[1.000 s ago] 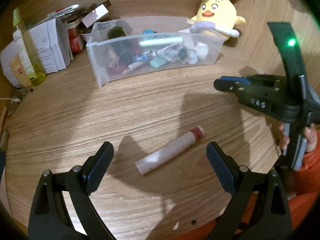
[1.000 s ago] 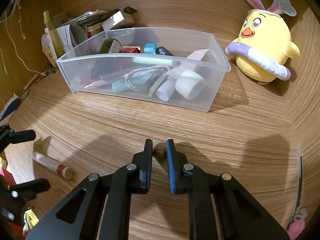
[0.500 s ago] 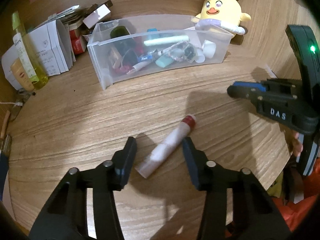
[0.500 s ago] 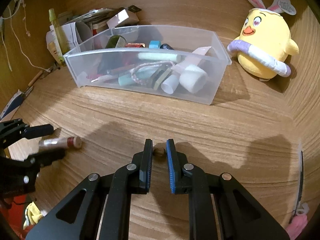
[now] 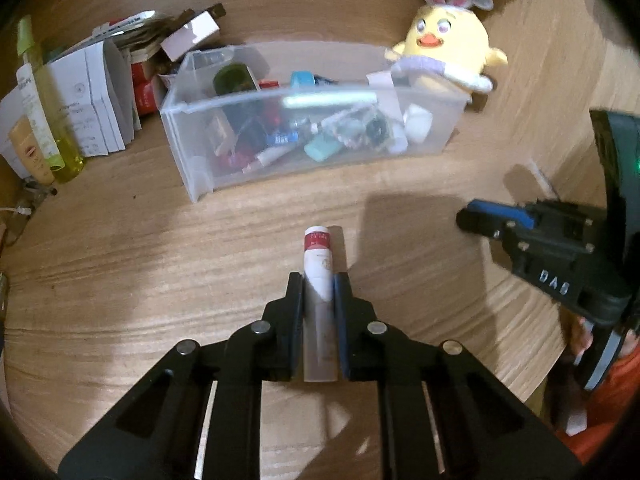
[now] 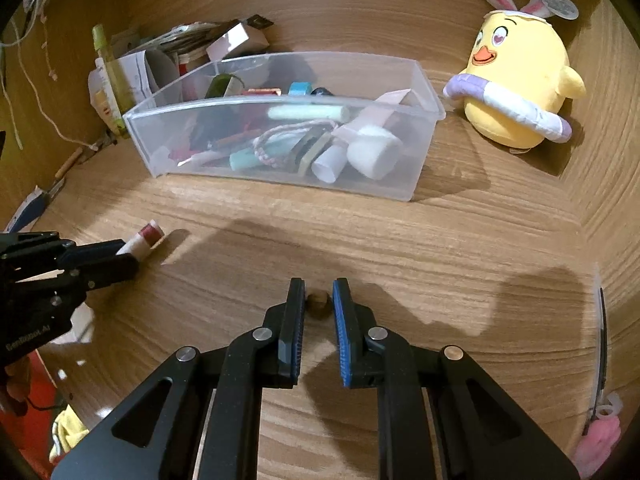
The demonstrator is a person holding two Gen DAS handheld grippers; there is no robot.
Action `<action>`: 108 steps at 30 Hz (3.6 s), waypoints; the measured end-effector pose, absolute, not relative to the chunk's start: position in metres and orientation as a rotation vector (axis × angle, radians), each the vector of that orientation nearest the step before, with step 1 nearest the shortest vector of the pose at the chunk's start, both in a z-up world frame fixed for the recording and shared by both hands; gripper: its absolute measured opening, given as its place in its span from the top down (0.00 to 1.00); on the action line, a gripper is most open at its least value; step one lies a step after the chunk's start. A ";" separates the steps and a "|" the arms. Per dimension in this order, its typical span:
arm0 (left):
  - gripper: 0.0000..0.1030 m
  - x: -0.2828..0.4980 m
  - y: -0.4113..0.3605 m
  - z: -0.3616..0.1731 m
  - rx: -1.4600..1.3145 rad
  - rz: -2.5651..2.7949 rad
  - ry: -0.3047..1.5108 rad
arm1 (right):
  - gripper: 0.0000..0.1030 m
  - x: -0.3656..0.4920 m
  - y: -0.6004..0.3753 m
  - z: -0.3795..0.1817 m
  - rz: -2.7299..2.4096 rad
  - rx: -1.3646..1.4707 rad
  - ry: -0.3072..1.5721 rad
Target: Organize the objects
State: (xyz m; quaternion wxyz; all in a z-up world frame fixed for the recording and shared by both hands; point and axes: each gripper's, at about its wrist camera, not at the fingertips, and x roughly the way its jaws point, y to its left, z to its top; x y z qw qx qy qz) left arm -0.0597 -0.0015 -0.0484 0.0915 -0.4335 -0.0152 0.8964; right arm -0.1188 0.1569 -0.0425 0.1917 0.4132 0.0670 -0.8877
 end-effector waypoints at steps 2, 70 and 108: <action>0.86 -0.062 -0.004 -0.040 -1.258 2.672 -0.076 | 0.88 -0.120 0.156 -0.038 -2.497 1.143 0.179; 0.86 -0.161 -0.039 0.059 -0.990 2.768 -0.288 | 0.88 -0.162 0.134 0.035 -2.495 0.893 0.127; 0.42 -0.168 -0.018 0.022 -1.067 2.849 -0.107 | 0.57 -0.221 0.112 0.020 -2.479 1.024 0.168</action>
